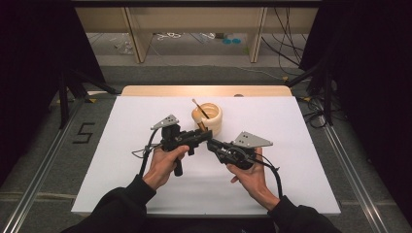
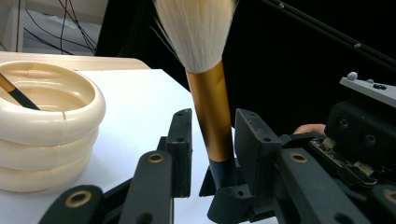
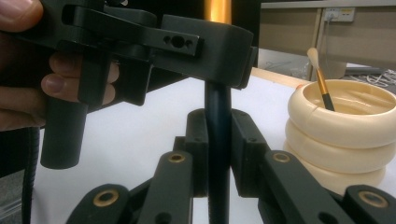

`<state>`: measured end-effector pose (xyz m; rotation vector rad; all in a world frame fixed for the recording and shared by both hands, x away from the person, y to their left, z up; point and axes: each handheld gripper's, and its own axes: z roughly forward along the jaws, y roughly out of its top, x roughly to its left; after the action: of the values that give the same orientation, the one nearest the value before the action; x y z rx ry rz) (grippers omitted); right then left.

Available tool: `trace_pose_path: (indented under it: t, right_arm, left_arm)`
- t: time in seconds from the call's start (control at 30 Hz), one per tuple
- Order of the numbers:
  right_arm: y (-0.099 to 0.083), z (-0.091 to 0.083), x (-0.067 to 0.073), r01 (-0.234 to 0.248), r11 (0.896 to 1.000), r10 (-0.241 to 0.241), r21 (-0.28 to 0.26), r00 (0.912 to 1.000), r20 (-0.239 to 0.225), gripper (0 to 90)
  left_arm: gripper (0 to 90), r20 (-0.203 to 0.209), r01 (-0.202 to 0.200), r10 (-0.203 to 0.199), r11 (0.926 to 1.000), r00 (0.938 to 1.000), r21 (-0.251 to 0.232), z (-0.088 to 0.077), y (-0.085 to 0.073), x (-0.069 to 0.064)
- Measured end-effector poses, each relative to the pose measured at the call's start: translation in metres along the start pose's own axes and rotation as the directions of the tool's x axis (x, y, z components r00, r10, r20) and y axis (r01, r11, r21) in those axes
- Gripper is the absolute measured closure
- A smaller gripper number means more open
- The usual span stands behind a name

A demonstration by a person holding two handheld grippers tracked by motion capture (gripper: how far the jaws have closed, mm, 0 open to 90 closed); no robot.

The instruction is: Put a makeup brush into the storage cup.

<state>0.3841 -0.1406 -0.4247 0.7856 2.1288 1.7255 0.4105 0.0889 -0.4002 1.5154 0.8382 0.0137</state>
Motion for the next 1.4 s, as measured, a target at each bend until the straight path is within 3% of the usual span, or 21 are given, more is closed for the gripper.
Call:
trace_pose_path:
  t: [0.3,0.7,0.73,0.9,1.13,1.4]
  right_arm:
    - [0.0,0.0,0.0,0.0,1.0,0.0,0.0,1.0,-0.003,78.9]
    - [-0.001,0.0,0.001,-0.003,1.0,0.003,0.002,0.9999,-0.013,78.5]
    - [-0.001,0.001,0.0,-0.01,1.0,0.01,0.003,0.9996,-0.027,77.1]
    - [-0.001,0.003,0.001,-0.049,0.999,0.049,0.022,0.9988,-0.004,47.3]
    - [0.003,-0.005,0.0,-0.032,0.999,0.031,0.033,0.9988,0.039,32.0]
    - [0.003,-0.019,0.002,0.018,0.994,-0.025,0.107,0.9976,0.065,20.7]
  left_arm:
    - [75.6,0.027,0.028,-0.028,0.9995,0.9992,-0.011,0.0,0.0,0.001]
    - [77.7,0.04,0.021,-0.021,0.9998,0.999,-0.005,0.001,0.0,0.0]
    - [77.8,0.04,0.02,-0.02,0.9998,0.999,-0.006,0.001,0.0,0.0]
    - [77.8,0.035,0.018,-0.018,0.9997,0.9992,-0.015,0.0,0.001,0.0]
    - [77.8,0.011,-0.011,0.011,0.9998,0.9999,-0.015,-0.003,0.004,0.002]
    - [77.8,-0.05,-0.086,0.085,0.9962,0.9951,-0.011,-0.007,0.012,0.006]
